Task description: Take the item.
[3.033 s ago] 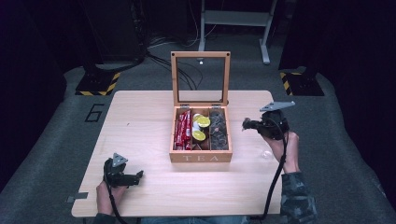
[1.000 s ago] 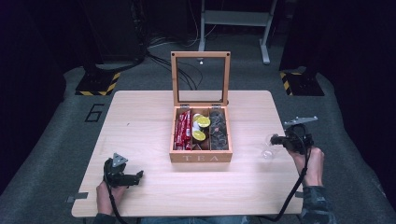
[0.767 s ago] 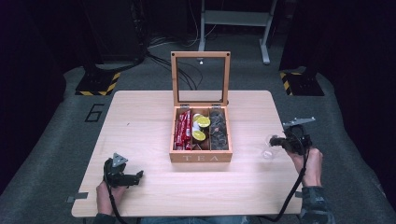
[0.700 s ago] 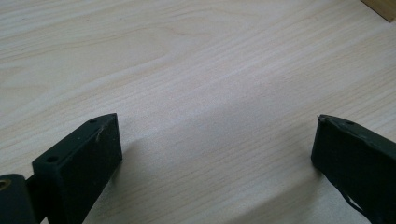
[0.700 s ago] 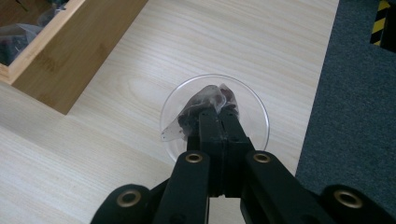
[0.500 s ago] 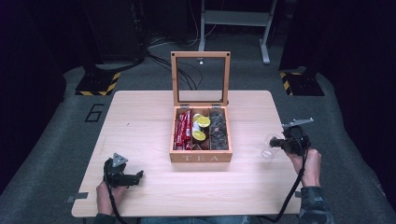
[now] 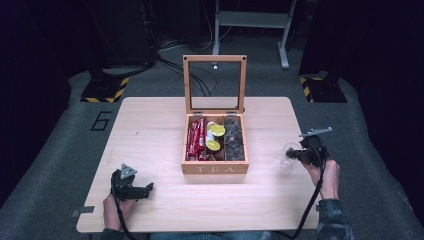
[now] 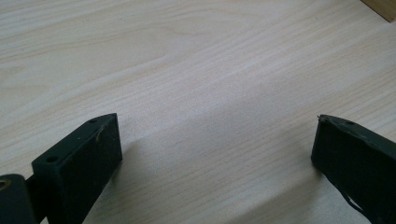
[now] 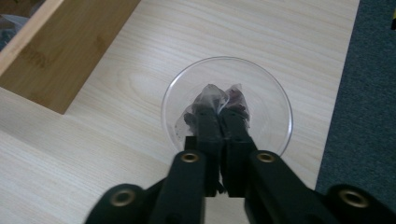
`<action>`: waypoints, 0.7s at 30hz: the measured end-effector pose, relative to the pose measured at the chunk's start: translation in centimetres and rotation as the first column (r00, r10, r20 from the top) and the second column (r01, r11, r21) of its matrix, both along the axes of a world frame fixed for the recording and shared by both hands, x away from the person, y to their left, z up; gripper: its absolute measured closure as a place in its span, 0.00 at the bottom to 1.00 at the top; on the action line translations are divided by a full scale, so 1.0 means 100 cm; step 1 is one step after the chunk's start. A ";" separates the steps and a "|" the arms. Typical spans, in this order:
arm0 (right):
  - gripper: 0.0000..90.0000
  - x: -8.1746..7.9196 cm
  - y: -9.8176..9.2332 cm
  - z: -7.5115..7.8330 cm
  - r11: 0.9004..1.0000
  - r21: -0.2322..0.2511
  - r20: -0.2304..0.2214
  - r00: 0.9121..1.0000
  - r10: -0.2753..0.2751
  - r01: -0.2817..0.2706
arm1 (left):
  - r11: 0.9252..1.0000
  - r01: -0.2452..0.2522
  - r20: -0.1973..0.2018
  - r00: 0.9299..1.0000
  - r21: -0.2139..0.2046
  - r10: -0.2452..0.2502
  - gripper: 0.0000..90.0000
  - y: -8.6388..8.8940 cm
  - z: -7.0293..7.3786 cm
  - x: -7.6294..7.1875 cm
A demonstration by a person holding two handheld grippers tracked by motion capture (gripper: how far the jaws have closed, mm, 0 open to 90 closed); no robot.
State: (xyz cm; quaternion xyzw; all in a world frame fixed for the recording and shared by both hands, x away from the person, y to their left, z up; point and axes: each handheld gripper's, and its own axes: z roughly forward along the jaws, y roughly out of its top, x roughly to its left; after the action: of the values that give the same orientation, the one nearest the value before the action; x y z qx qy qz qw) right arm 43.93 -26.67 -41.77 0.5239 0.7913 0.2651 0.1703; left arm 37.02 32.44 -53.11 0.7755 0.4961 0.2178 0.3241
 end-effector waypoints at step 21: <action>0.10 -0.039 0.016 0.012 0.989 0.123 0.149 0.987 0.064 -0.083 | 1.000 -0.006 0.005 1.000 -0.010 0.006 0.02 -0.001 -0.001 0.000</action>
State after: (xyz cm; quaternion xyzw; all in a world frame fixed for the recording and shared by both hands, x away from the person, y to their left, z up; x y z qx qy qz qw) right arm 40.04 -25.07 -40.57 0.4836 0.7770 0.3591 0.1830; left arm 37.04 32.38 -53.17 0.7717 0.4989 0.2183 0.3287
